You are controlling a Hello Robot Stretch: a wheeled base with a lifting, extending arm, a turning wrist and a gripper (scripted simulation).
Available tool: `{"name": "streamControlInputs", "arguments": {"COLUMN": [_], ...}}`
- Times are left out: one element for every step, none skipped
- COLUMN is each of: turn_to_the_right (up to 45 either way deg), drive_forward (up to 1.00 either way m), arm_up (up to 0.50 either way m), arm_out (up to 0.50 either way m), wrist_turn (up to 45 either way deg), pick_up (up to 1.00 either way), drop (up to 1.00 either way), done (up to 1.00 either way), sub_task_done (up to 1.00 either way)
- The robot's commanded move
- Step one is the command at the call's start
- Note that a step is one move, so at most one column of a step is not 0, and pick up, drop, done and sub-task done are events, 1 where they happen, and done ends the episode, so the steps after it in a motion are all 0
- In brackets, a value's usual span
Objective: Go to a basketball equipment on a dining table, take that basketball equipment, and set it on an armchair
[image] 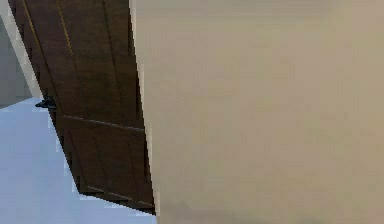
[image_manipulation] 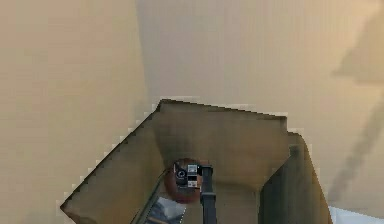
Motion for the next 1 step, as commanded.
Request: {"name": "streamControlInputs", "arguments": {"turn_to_the_right": [0.0], "drive_forward": [0.00], "arm_up": [0.10], "arm_out": [0.00], "wrist_turn": [0.0], "pick_up": [0.00], "drop": [0.00], "done": [0.00], "sub_task_done": [0.00]}}
